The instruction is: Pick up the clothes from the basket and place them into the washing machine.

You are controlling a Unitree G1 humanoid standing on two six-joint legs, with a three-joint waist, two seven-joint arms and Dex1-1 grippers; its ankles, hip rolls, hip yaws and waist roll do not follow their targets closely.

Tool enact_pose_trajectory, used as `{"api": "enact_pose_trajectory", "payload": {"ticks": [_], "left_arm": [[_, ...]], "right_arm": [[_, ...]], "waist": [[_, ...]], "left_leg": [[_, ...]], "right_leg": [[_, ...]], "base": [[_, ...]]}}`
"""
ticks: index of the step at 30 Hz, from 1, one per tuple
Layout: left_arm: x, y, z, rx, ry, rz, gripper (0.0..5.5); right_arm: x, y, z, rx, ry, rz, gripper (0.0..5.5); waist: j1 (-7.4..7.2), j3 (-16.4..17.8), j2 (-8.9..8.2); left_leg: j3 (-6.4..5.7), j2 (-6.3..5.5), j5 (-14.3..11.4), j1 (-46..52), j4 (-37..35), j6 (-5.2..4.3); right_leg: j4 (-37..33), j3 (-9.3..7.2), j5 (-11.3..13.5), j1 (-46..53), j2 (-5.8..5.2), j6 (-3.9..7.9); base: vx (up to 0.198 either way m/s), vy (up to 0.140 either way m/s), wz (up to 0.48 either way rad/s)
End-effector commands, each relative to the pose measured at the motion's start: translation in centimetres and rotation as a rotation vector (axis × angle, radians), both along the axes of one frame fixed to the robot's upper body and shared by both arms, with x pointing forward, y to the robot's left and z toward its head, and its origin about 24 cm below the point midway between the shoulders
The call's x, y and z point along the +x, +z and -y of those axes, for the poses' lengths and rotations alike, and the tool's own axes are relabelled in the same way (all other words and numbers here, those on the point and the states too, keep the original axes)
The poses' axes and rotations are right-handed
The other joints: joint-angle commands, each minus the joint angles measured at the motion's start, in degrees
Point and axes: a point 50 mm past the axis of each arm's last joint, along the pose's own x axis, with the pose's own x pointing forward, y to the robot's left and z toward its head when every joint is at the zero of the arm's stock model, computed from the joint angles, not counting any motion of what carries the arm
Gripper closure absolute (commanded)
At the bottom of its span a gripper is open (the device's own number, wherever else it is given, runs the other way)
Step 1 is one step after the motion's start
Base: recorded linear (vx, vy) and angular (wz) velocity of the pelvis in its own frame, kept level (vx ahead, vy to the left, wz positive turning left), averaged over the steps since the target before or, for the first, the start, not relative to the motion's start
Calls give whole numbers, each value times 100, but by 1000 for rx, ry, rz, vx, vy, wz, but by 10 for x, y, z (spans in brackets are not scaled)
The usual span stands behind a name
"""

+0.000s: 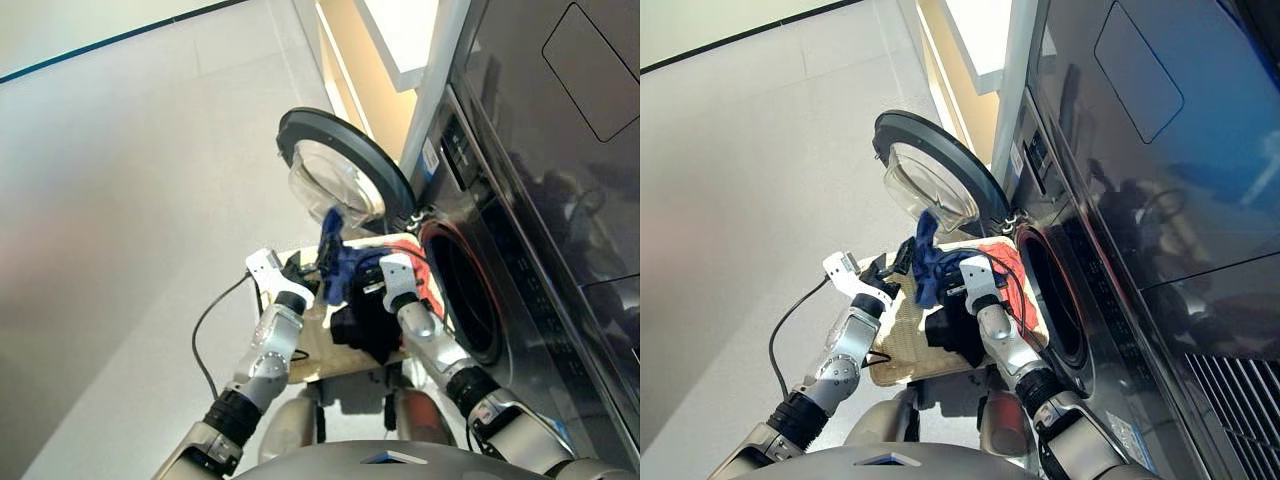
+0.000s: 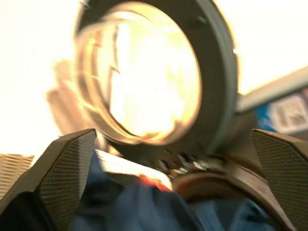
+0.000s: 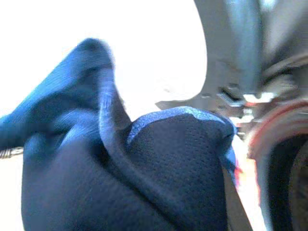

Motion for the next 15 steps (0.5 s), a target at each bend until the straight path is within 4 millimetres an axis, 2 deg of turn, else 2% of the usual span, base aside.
{"api": "enact_pose_trajectory", "payload": {"ticks": [1,5,8,12,15], "left_arm": [[16,8,-19,120,103,58,0],[18,-16,-29,235,148,-54,0],[21,-24,-30,295,152,-93,0],[33,-20,-25,352,151,-93,0],[42,-11,-20,388,141,-53,0]], "right_arm": [[20,42,-11,143,-46,205,550],[25,45,-2,149,-112,223,550],[32,53,1,166,-160,254,550],[44,73,9,232,-271,332,550],[53,87,14,284,-347,374,550]], "waist": [[28,49,-307],[14,201,-295],[3,370,-279],[-47,579,-192],[-107,657,-133]], "left_leg": [[210,-158,-436,96,437,-41],[198,-152,-435,-146,553,-44],[214,-164,-450,-443,724,-26],[237,-182,-599,-1082,1256,15],[192,-221,-775,-1735,1832,54]], "right_leg": [[239,110,-641,225,-220,551],[389,113,-645,-22,-229,537],[666,132,-653,-377,-223,520],[1438,198,-805,-1216,-265,501],[1948,213,-930,-1795,-352,486]], "base": [[-51,14,-6],[-68,16,4],[-118,28,18],[-123,48,-29],[-98,37,81]]}}
